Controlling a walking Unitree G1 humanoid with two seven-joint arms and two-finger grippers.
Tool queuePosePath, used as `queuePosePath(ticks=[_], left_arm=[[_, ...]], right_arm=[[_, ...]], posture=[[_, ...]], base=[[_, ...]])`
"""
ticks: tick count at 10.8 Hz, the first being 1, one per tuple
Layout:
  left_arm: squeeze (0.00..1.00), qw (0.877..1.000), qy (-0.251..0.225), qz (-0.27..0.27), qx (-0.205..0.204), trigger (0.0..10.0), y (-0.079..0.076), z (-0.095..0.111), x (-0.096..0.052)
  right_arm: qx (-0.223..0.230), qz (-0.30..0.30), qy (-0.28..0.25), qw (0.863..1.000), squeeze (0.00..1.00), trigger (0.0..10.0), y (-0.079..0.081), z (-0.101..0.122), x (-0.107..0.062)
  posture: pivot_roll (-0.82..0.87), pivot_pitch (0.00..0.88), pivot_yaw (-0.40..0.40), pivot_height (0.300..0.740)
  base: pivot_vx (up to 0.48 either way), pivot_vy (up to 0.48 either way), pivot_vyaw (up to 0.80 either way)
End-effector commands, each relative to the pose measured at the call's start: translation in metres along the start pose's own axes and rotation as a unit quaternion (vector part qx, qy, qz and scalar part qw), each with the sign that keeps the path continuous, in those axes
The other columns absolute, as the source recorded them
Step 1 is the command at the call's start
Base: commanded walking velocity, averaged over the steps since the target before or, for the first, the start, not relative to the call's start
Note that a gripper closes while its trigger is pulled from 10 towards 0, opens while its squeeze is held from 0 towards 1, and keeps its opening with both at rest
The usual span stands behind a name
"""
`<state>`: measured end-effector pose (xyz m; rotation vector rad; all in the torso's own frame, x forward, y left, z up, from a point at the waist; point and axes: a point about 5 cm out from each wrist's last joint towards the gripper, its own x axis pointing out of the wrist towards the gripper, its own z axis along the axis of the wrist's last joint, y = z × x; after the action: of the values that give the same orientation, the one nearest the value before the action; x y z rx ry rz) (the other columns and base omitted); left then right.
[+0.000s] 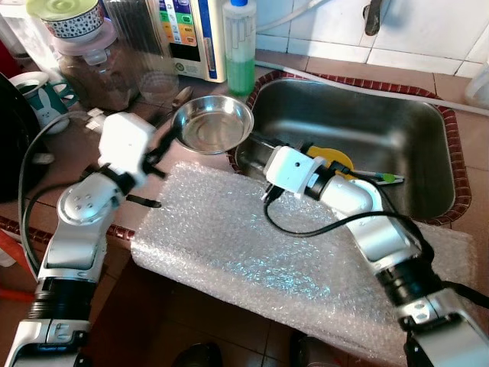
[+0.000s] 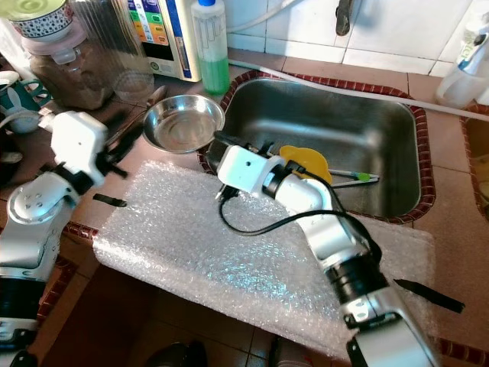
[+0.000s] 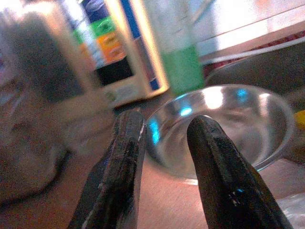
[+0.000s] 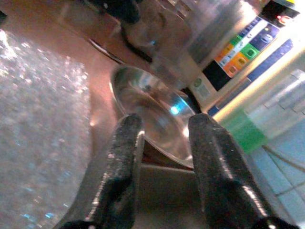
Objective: Kitchen organization
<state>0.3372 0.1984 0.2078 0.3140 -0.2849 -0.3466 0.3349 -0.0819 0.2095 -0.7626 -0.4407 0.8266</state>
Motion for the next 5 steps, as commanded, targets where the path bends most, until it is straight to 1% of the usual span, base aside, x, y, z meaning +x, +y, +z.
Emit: queuePosePath(ticks=[1, 3, 4, 5], left_arm=[[1.0, 0.999, 0.004, 0.033, -0.014, 10.0, 0.007, -0.005, -0.002], [1.0, 0.997, 0.017, 0.069, -0.03, 10.0, 0.011, -0.016, -0.003], [1.0, 0.994, 0.024, 0.091, -0.059, 10.0, 0.015, -0.024, -0.003], [1.0, 0.987, 0.027, 0.129, -0.096, 10.0, 0.02, -0.032, -0.002]], right_arm=[[0.008, 0.017, -0.015, 1.0, 1.0, 10.0, 0.007, 0.008, 0.001], [0.012, 0.03, -0.017, 0.999, 1.0, 10.0, 0.013, 0.011, 0.001], [0.016, 0.035, -0.02, 0.999, 1.0, 10.0, 0.016, 0.013, 0.001], [0.023, 0.04, -0.023, 0.999, 1.0, 10.0, 0.02, 0.016, 0.001]], posture=[[-0.08, 0.197, 0.086, 0.74], [-0.08, 0.199, 0.084, 0.74], [-0.08, 0.201, 0.085, 0.74], [-0.08, 0.203, 0.084, 0.74]], base=[[0.0, 0.0, 0.0], [0.0, 0.0, 0.0], [0.0, 0.0, 0.0], [0.0, 0.0, 0.0]])
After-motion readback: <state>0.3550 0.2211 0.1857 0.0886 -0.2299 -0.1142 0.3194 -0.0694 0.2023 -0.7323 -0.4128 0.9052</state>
